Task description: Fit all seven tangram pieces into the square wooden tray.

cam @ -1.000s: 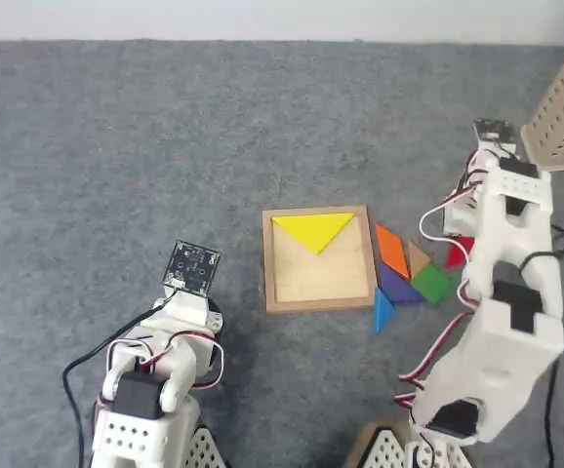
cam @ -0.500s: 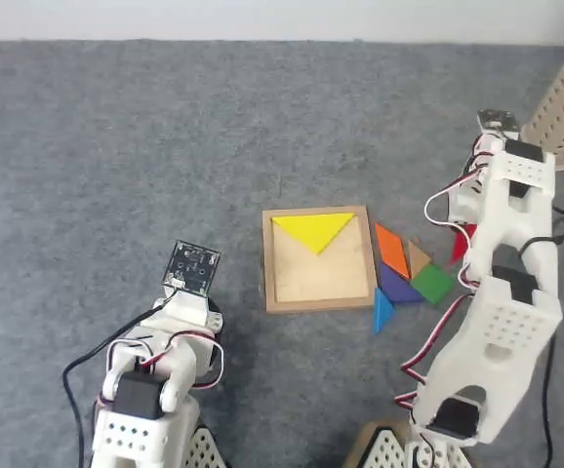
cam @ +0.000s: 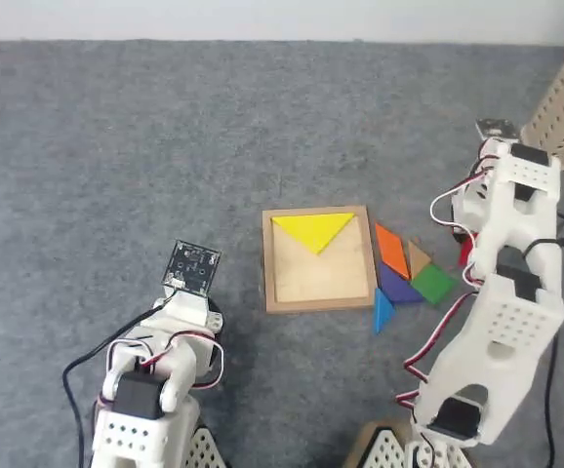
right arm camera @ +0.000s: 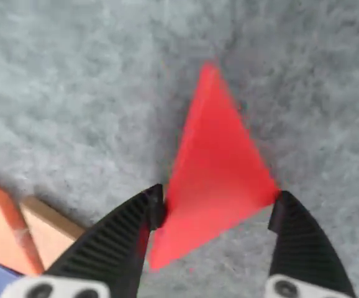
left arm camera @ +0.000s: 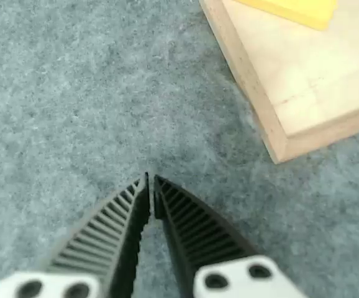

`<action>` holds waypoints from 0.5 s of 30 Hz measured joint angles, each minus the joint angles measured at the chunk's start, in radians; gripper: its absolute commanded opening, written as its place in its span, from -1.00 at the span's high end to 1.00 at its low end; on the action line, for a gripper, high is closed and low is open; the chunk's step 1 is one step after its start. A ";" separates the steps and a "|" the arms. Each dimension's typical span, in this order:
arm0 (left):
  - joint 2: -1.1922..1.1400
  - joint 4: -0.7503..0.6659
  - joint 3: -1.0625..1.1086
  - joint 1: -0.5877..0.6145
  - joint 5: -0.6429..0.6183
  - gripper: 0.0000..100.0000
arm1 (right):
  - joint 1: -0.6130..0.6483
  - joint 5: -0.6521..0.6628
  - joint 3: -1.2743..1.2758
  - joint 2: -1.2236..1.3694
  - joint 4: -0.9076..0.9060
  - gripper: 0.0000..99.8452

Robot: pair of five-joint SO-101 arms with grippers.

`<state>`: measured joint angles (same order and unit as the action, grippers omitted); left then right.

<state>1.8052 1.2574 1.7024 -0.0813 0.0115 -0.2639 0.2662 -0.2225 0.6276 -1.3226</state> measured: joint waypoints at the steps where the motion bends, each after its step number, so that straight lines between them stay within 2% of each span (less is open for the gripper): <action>1: 0.000 0.000 0.000 0.000 0.000 0.98 | -0.003 0.002 0.006 0.003 0.000 0.46; 12: 0.000 0.000 0.000 0.000 0.000 0.98 | -0.028 0.002 0.003 0.000 -0.015 0.71; 15: 0.000 0.000 0.000 0.000 0.000 0.98 | -0.029 0.005 0.005 -0.012 -0.017 0.71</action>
<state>1.8052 1.2574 1.7024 -0.0813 0.0115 -0.2931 0.2708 -0.2179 0.6153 -1.3395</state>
